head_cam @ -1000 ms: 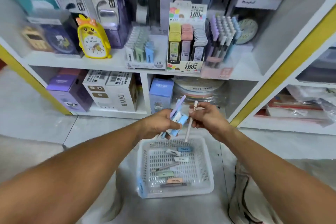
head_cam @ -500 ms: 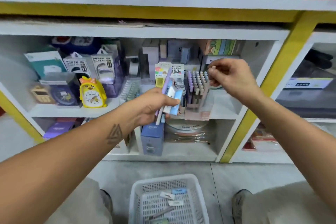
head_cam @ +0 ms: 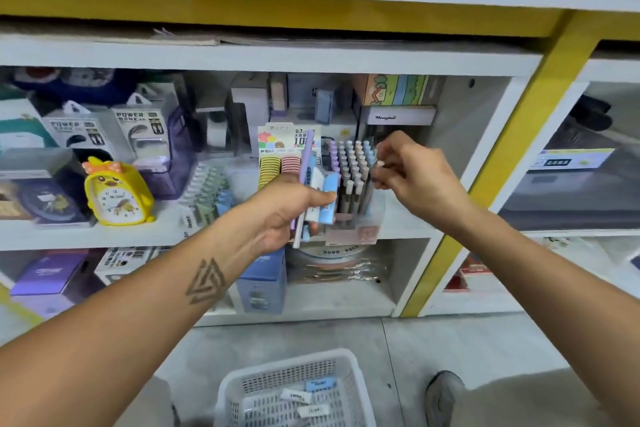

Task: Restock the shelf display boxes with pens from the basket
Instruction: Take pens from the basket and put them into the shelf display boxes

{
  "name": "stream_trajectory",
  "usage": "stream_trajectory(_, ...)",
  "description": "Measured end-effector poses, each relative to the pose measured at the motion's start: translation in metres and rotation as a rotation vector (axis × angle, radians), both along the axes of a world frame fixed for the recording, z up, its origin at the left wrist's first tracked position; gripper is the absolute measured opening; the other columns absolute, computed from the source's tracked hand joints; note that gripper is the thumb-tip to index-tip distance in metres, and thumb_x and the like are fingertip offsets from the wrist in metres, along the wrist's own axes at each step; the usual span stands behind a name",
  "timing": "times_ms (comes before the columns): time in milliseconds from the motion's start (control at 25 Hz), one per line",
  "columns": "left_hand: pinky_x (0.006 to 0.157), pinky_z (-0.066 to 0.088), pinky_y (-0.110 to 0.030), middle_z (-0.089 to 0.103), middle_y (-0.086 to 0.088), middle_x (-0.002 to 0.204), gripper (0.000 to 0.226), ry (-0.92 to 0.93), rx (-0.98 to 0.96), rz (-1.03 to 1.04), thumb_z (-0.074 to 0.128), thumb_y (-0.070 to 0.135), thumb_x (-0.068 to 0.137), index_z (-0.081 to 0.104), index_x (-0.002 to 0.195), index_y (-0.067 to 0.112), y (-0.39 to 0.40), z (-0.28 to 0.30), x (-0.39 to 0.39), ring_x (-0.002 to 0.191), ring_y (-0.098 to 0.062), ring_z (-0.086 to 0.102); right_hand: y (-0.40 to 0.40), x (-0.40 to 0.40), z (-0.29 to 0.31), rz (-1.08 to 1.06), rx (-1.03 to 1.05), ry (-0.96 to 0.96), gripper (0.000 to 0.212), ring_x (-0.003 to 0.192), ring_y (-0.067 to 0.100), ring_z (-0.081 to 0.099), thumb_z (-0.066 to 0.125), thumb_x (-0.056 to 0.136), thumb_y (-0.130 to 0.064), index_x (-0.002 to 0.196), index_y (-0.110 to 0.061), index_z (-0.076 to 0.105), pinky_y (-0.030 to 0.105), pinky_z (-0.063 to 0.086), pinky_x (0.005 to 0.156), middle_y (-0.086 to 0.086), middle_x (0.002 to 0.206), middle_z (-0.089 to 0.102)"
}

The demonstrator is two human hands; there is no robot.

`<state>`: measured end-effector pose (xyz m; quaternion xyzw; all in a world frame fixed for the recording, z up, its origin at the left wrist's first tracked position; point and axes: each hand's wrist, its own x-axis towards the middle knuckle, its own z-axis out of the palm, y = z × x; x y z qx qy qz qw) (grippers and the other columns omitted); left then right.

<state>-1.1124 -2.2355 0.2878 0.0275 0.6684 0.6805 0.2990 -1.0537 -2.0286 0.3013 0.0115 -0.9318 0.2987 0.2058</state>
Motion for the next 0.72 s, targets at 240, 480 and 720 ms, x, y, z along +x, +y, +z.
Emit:
stream_trajectory(240, 0.049, 0.043, -0.028, 0.071, -0.013, 0.081, 0.026, 0.009, 0.019, -0.023, 0.071, 0.0, 0.085, 0.063, 0.109, 0.002, 0.0013, -0.0011, -0.0007, 0.067, -0.027, 0.07, 0.0005, 0.0035, -0.0028, 0.141, 0.008, 0.023, 0.016, 0.073, 0.006, 0.072, 0.07, 0.09, -0.004, 0.086, -0.012, 0.057, 0.034, 0.06, 0.073, 0.0, 0.077, 0.072)
stream_trajectory(480, 0.049, 0.044, -0.028, 0.072, -0.017, 0.09, 0.029, 0.009, 0.025, -0.011, 0.072, 0.001, 0.084, 0.063, 0.112, 0.001, -0.0006, 0.0032, 0.0032, 0.079, -0.032, 0.07, -0.0014, 0.0053, 0.0004, 0.173, 0.035, 0.021, 0.015, 0.07, 0.006, 0.071, 0.071, 0.089, -0.002, 0.082, -0.006, 0.059, 0.031, 0.057, 0.07, 0.001, 0.073, 0.072)
stream_trajectory(720, 0.046, 0.044, -0.026, 0.072, -0.015, 0.09, 0.032, 0.018, 0.041, -0.005, 0.072, 0.0, 0.084, 0.064, 0.115, 0.0, -0.0015, 0.0081, 0.0042, 0.076, -0.03, 0.068, -0.003, 0.0021, -0.005, 0.08, 0.236, 0.022, 0.006, 0.081, 0.015, 0.069, 0.07, 0.092, -0.012, 0.091, -0.009, 0.075, 0.024, 0.051, 0.075, 0.002, 0.086, 0.074)
